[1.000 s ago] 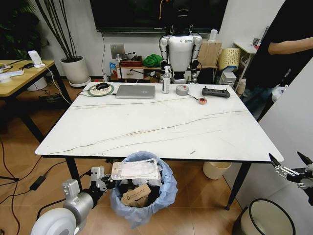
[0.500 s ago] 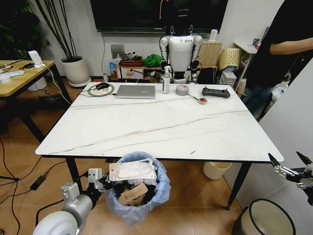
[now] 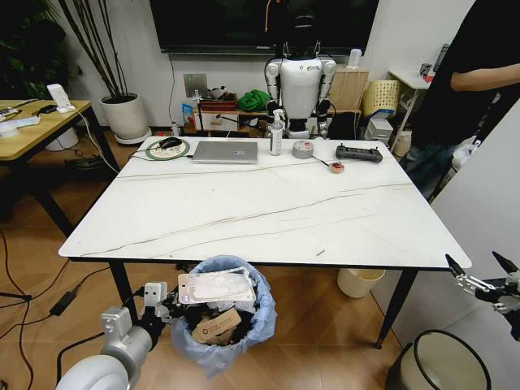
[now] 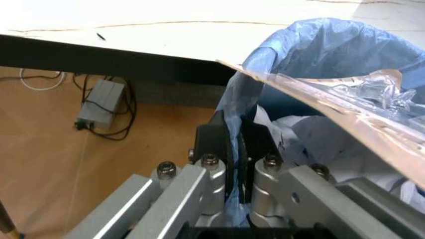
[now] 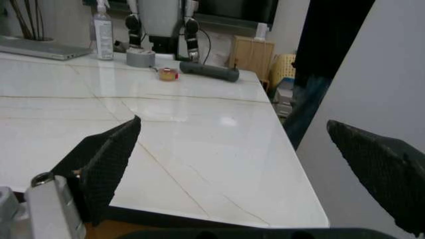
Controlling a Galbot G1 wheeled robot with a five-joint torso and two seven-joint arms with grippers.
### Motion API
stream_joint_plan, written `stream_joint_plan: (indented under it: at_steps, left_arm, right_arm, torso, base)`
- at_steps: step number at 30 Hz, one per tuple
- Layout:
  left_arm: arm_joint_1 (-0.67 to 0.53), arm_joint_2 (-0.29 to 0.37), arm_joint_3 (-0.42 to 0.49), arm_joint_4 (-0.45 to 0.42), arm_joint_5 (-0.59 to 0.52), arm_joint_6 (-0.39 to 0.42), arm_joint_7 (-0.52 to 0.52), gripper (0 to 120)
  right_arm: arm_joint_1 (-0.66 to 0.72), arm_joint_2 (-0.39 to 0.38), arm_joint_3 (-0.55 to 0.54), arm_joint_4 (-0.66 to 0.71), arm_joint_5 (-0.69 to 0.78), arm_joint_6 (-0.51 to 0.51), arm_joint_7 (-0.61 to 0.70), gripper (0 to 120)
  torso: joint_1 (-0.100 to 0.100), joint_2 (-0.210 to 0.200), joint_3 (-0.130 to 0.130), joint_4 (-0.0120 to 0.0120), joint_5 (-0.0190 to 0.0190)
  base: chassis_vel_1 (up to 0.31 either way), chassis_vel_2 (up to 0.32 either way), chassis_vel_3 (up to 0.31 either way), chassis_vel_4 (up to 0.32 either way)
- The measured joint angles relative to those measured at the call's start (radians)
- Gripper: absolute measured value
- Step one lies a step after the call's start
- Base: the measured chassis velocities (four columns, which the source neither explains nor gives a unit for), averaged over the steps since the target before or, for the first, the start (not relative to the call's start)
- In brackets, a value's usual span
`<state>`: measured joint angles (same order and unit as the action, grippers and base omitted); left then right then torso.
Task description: Pick up the trash bin and place the trash from the table into it.
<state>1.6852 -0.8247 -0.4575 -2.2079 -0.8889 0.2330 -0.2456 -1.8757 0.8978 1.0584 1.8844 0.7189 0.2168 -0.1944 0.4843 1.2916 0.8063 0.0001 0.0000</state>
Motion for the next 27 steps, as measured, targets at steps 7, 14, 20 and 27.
stream_joint_plan:
  at_steps: [7,14,20,27]
  left_arm:
    - [0.002,-0.016,0.015,-0.006,-0.041,-0.001,-0.012,0]
    - [0.006,-0.021,0.022,-0.016,-0.075,0.011,-0.023,0]
    - [-0.001,-0.02,0.023,-0.015,-0.074,0.013,-0.025,0]
    - [-0.002,-0.022,0.024,-0.011,-0.067,0.014,-0.026,0]
  right_arm:
    - [0.0,0.0,0.0,0.0,0.0,0.0,0.0,100]
    - [0.0,0.0,0.0,0.0,0.0,0.0,0.0,100]
    - [0.0,0.0,0.0,0.0,0.0,0.0,0.0,100]
    - [0.0,0.0,0.0,0.0,0.0,0.0,0.0,100]
  torso:
    - [0.0,0.0,0.0,0.0,0.0]
    - [-0.005,-0.01,-0.005,-0.0001,0.0]
    - [-0.017,-0.037,-0.02,-0.0001,0.0]
    - [-0.037,-0.08,-0.043,-0.0001,0.0]
  base:
    - [0.0,0.0,0.0,0.0]
    - [0.0,0.0,0.0,0.0]
    - [0.0,0.0,0.0,0.0]
    - [0.0,0.0,0.0,0.0]
